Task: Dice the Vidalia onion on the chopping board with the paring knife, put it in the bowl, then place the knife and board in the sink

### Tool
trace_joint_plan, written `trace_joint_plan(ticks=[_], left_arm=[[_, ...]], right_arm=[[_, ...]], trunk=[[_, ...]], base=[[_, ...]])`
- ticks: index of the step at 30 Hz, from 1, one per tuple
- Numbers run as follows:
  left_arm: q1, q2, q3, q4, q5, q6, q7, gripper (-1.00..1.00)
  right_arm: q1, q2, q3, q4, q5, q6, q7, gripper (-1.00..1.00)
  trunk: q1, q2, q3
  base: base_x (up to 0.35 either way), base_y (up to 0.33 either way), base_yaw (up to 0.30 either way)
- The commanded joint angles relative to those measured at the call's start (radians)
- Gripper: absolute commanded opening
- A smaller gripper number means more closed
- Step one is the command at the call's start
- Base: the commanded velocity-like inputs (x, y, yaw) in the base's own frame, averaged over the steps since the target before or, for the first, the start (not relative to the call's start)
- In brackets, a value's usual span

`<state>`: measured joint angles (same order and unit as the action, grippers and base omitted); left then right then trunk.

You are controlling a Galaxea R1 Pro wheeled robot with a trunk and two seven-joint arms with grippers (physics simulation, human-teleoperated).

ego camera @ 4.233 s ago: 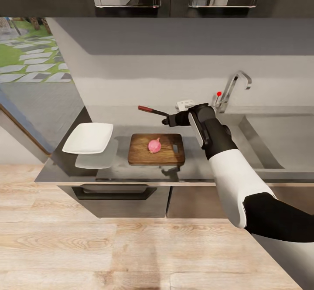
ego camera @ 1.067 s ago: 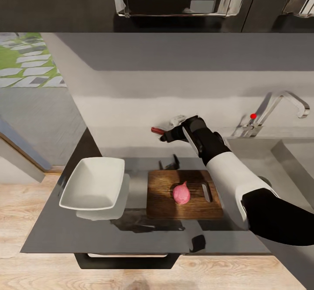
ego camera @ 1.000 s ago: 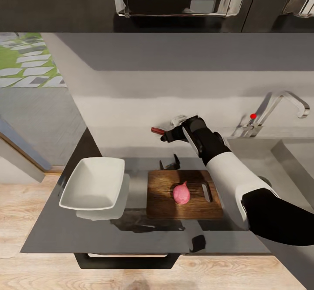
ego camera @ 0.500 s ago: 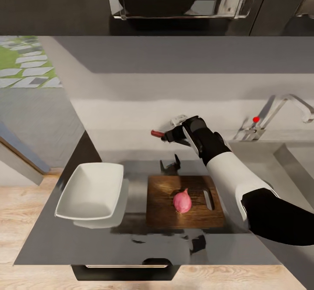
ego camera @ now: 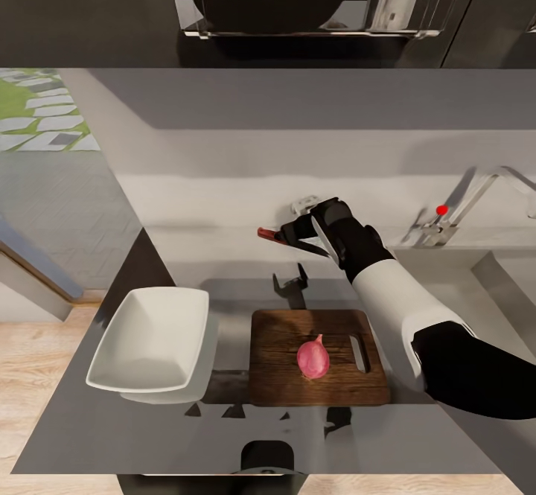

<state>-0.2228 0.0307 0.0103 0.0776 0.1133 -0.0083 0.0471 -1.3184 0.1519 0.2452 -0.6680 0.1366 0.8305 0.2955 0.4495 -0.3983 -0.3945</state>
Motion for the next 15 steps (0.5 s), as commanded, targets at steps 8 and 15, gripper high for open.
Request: trace_joint_plan(ticks=[8,15], left_arm=[[-0.001,0.001,0.000,0.002,0.009,-0.001,0.002,1.00],[-0.001,0.001,0.000,0.002,0.009,-0.001,0.002,1.00]], right_arm=[[0.000,0.003,0.006,-0.009,0.010,0.003,0.011,1.00],[0.000,0.005,0.006,-0.009,0.009,0.003,0.011,1.00]], trunk=[[0.000,-0.002,-0.002],[0.000,-0.002,-0.010]], base=[[0.000,0.000,0.000],[0.000,0.000,0.000]])
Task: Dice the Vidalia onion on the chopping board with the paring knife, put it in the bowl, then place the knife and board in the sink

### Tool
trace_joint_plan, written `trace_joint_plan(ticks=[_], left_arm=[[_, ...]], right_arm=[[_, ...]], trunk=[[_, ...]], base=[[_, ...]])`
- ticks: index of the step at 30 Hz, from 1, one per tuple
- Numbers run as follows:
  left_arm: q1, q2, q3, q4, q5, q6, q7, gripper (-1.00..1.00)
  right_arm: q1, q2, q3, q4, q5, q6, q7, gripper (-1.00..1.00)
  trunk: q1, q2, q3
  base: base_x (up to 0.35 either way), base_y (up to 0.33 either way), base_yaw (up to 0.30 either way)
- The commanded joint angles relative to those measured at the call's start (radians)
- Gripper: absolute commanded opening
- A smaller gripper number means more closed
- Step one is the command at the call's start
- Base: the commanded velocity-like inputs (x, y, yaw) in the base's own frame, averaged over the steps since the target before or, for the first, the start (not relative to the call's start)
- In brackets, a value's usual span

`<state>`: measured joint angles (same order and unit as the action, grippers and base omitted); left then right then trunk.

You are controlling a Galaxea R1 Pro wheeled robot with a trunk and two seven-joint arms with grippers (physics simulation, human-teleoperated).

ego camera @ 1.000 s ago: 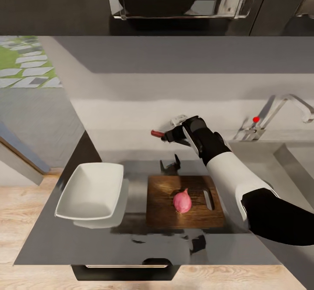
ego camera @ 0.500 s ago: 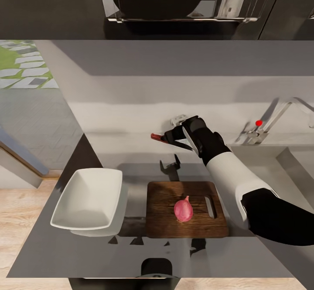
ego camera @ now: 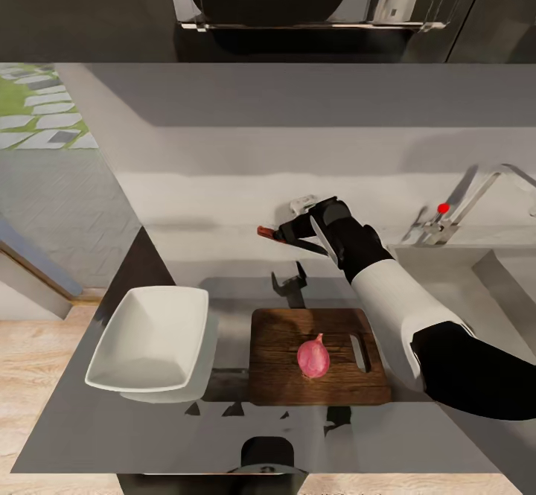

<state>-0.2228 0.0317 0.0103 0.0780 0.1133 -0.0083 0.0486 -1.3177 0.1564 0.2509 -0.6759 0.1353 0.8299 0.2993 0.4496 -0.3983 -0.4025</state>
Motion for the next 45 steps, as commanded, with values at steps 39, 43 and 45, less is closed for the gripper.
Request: trace_joint_plan(ticks=[39,43,45], left_arm=[[-0.001,-0.004,0.000,0.002,0.009,-0.001,0.001,1.00],[-0.001,-0.004,0.000,0.002,0.009,-0.001,0.000,1.00],[-0.001,-0.004,0.000,0.002,0.009,-0.001,0.000,1.00]], right_arm=[[0.000,0.007,0.001,0.002,0.009,0.003,0.008,1.00],[0.000,0.007,0.001,0.003,0.009,0.003,0.008,1.00],[0.000,0.007,0.001,0.005,0.009,0.003,0.008,1.00]], trunk=[[0.000,-0.002,-0.019],[0.000,-0.002,-0.019],[0.000,-0.002,-0.019]], base=[[0.029,0.017,0.000],[0.070,0.000,0.000],[0.080,0.000,0.000]])
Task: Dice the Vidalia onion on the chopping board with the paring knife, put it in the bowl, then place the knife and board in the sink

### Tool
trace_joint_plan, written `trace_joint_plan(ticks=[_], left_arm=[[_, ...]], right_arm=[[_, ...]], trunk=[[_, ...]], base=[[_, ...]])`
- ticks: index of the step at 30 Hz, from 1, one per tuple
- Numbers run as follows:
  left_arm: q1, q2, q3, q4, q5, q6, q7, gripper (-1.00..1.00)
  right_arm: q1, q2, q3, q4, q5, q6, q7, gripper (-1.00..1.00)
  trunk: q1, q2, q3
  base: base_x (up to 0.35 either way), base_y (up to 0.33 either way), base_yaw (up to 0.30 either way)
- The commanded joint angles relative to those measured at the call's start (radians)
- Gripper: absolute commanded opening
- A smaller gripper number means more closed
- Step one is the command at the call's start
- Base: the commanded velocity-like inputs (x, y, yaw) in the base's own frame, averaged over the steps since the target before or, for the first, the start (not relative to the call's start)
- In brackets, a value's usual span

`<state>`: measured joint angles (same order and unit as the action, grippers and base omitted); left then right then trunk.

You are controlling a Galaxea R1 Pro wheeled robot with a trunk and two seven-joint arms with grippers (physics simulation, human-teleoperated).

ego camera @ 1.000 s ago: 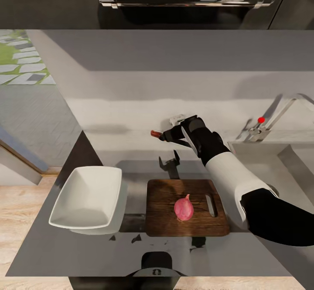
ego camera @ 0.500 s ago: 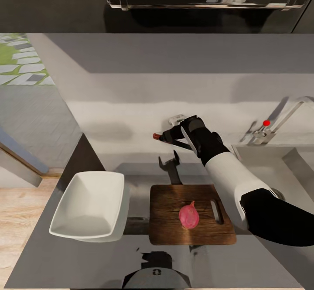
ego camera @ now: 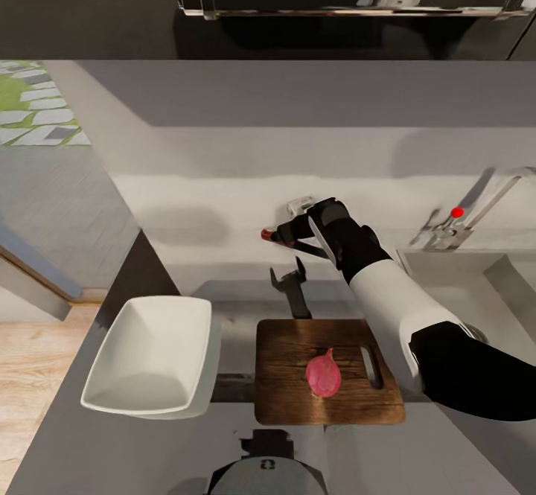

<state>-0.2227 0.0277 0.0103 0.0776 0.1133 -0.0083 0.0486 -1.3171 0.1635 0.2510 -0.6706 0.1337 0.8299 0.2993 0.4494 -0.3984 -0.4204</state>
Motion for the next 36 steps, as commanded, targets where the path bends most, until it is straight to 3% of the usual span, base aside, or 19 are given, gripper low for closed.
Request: trace_joint_plan(ticks=[1,27,36], left_arm=[[-0.001,0.000,0.000,0.002,0.009,-0.001,0.000,1.00],[0.000,-0.002,0.000,0.002,0.009,-0.001,0.001,1.00],[0.000,-0.008,0.000,0.002,0.009,-0.001,0.000,1.00]], right_arm=[[-0.001,0.000,0.001,0.000,0.011,0.003,0.008,1.00],[-0.001,0.001,0.001,0.002,0.011,0.003,0.008,1.00],[-0.001,0.001,0.001,0.002,0.012,0.003,0.008,1.00]], trunk=[[0.001,-0.002,-0.001],[0.001,-0.002,-0.025],[0.001,-0.002,-0.026]], base=[[0.041,0.000,0.000],[0.003,0.000,0.000],[0.124,0.000,0.000]])
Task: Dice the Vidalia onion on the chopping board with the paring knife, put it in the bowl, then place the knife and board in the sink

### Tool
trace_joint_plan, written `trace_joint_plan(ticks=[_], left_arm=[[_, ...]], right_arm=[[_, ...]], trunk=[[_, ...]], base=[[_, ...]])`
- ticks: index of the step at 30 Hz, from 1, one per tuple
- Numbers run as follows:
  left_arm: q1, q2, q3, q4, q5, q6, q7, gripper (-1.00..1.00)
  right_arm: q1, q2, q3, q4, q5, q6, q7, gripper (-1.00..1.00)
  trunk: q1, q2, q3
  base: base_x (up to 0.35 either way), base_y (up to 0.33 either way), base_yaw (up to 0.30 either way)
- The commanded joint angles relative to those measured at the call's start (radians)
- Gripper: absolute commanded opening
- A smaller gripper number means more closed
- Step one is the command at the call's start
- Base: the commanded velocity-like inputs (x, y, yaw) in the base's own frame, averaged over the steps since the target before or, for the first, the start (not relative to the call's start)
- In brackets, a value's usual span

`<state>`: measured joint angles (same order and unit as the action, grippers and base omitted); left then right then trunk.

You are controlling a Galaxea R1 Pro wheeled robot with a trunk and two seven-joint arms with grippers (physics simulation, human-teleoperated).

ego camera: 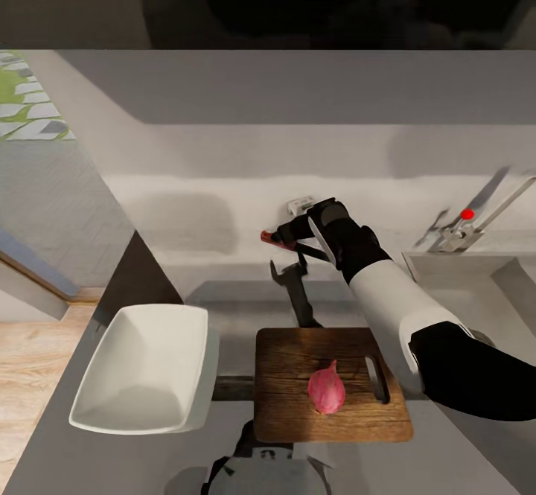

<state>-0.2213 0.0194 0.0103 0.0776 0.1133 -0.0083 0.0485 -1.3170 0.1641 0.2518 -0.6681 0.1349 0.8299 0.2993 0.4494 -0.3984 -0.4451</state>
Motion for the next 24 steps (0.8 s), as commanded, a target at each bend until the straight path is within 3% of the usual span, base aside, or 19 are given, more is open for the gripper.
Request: trace_joint_plan(ticks=[1,24], left_arm=[[-0.001,0.000,0.000,0.002,0.009,-0.001,0.001,1.00],[0.000,-0.001,0.000,0.002,0.009,-0.001,0.001,1.00]], right_arm=[[-0.001,0.000,0.001,-0.001,0.010,0.003,0.008,1.00],[-0.001,0.000,0.001,0.001,0.009,0.002,0.008,1.00]], trunk=[[0.001,-0.002,-0.001],[0.001,-0.002,-0.001]], base=[[0.030,0.000,0.000],[0.002,0.000,0.000]])
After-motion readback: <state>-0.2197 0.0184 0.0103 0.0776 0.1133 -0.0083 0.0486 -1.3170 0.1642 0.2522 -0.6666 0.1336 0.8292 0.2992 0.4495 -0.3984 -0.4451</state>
